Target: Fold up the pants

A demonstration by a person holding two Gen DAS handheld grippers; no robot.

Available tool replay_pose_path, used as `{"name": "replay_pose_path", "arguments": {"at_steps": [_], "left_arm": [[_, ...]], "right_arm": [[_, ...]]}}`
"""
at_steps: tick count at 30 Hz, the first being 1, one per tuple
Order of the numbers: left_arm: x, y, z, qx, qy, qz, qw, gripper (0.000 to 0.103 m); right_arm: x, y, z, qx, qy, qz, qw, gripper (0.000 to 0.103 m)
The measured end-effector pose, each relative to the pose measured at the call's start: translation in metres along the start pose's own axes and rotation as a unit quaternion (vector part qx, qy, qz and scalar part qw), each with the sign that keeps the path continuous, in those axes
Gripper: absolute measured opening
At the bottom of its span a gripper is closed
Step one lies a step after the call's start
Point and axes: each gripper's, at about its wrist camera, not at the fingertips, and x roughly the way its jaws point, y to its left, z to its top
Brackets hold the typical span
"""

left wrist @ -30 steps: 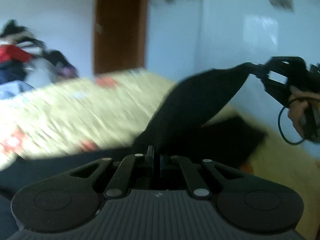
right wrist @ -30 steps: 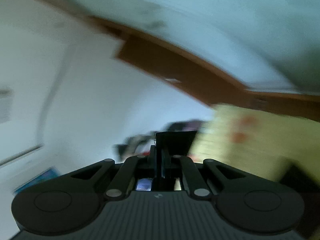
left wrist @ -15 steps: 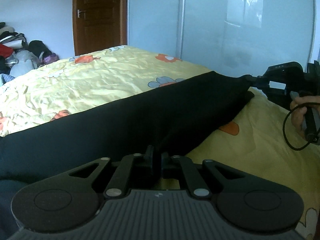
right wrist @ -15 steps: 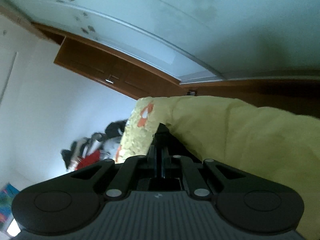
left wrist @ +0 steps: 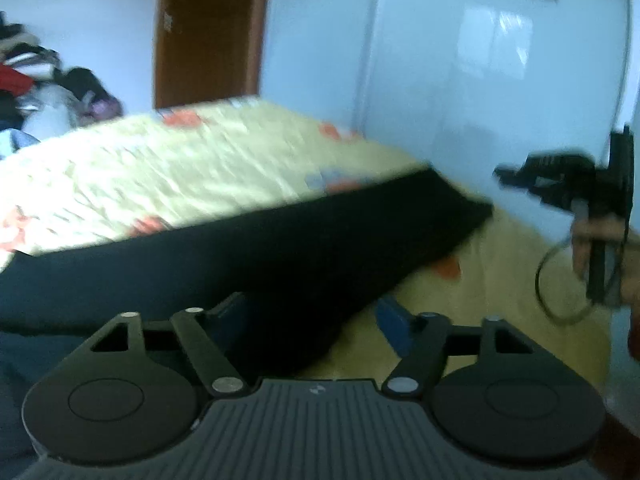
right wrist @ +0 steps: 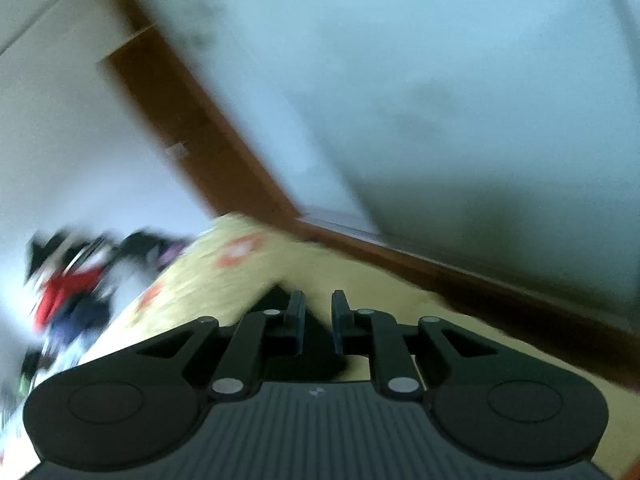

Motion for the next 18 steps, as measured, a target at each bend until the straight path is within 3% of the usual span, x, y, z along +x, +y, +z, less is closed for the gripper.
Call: {"name": "replay_pose_path", "arguments": {"at_steps": [2,4,7,11,13,15,16,18], "left_arm": [[-0.008,0.012,0.005,-0.02,-0.02,0.035,0.999,0.079],[-0.009,0.027,0.006,-0.04,-0.025,0.083,0.9954,0.081],[-0.003,0.051,-0.001,-0.064,0.001,0.146,0.9872,0.081],[0.01,0.065,-0.023,-0.052,0.068,0.17,0.9816,0.082],[0.005,0.064,-0.03,-0.058,0.054,0.17,0.9822,0.082],[-0.001,0.064,-0.031,-0.066,0.042,0.17,0.9822,0.082],[-0.002,0.063,-0.031,-0.066,0.037,0.173,0.9821,0.082],[0.003,0.063,-0.031,-0.057,0.04,0.179,0.9815,0.086]], "right_arm": [[0.018,0.03,-0.008,-0.063,0.061,0.047,0.995,0.031],[0.038,0.053,-0.021,-0.101,0.114,0.082,0.985,0.039],[0.06,0.073,-0.04,-0.163,0.159,0.071,0.971,0.04],[0.06,0.09,-0.05,-0.269,0.149,0.022,0.951,0.04],[0.051,0.099,-0.054,-0.292,0.128,0.003,0.948,0.044],[0.042,0.105,-0.056,-0.294,0.126,0.034,0.947,0.051],[0.043,0.109,-0.059,-0.296,0.136,0.054,0.944,0.06],[0.048,0.118,-0.07,-0.323,0.156,0.074,0.93,0.067]]}}
